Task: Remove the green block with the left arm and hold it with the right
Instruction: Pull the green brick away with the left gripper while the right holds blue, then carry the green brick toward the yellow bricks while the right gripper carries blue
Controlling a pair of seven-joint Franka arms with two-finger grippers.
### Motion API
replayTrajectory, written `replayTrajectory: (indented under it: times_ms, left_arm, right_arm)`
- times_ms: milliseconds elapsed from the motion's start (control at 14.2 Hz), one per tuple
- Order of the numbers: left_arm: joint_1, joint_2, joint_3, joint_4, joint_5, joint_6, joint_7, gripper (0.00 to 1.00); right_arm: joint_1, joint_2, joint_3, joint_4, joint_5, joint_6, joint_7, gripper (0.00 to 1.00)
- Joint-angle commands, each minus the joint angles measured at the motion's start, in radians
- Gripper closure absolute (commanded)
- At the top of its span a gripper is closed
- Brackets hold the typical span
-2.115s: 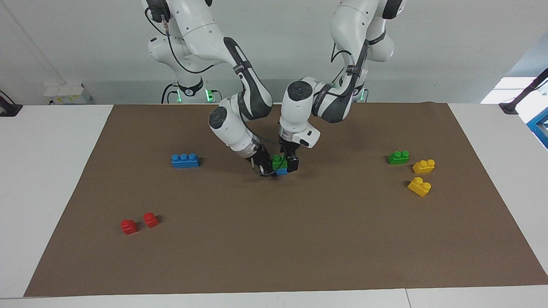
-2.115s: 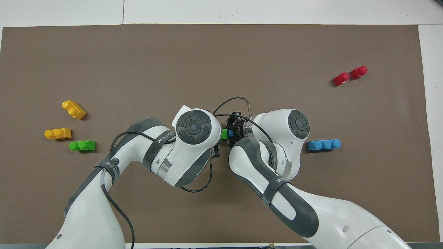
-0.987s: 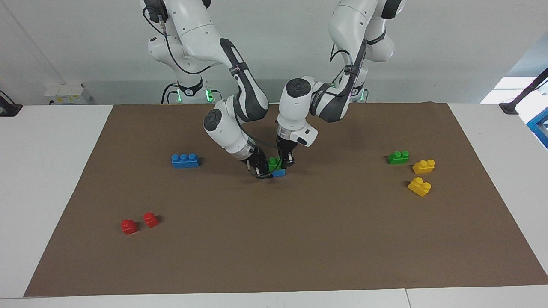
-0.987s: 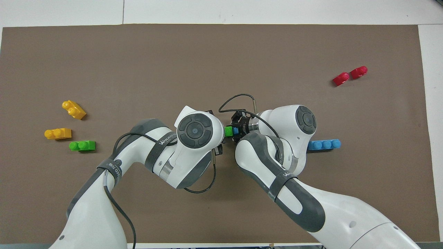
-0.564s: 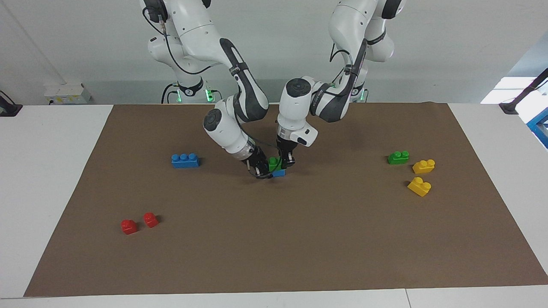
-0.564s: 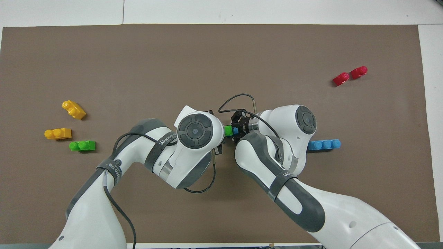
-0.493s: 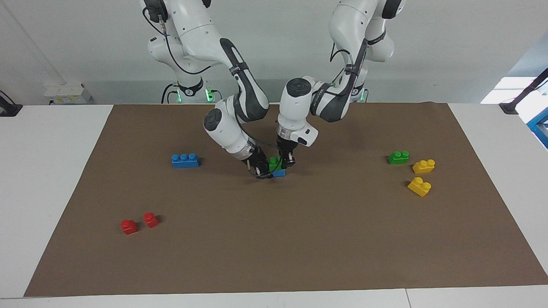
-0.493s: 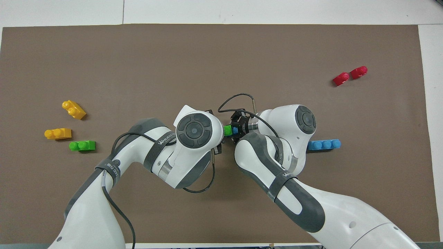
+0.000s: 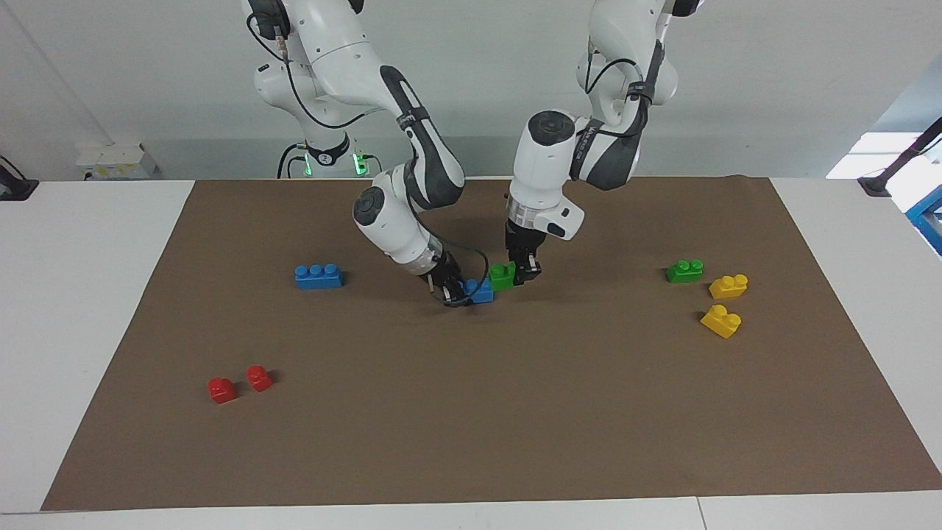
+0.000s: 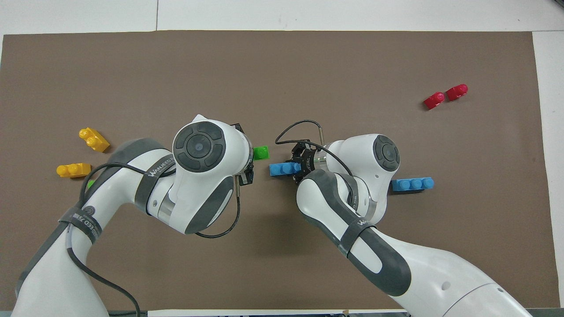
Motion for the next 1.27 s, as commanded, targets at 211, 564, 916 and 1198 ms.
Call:
replayTrajectory:
  times_ms: [211, 564, 916, 1198]
  left_arm:
    - [0.127, -0.020, -0.004, -0.035, 0.002, -0.023, 0.177, 1.00]
    - [0.253, -0.048, -0.004, -0.116, -0.001, -0.003, 0.425, 1.00]
    - [0.392, -0.058, -0.004, -0.186, -0.001, 0.017, 0.781, 1.00]
    - [0.472, -0.051, -0.003, -0.223, -0.001, 0.066, 0.984, 1.00]
  right_arm:
    - [-0.013, -0.002, 0.000, -0.004, 0.026, -0.011, -0.038, 0.88]
    - [-0.177, -0.046, -0.009, 0.100, -0.095, -0.293, -0.063, 0.88]
    - [-0.370, -0.029, -0.008, 0.290, -0.192, -0.561, -0.132, 0.89]
    - [-0.501, -0.019, -0.008, 0.306, -0.212, -0.602, -0.325, 0.90]
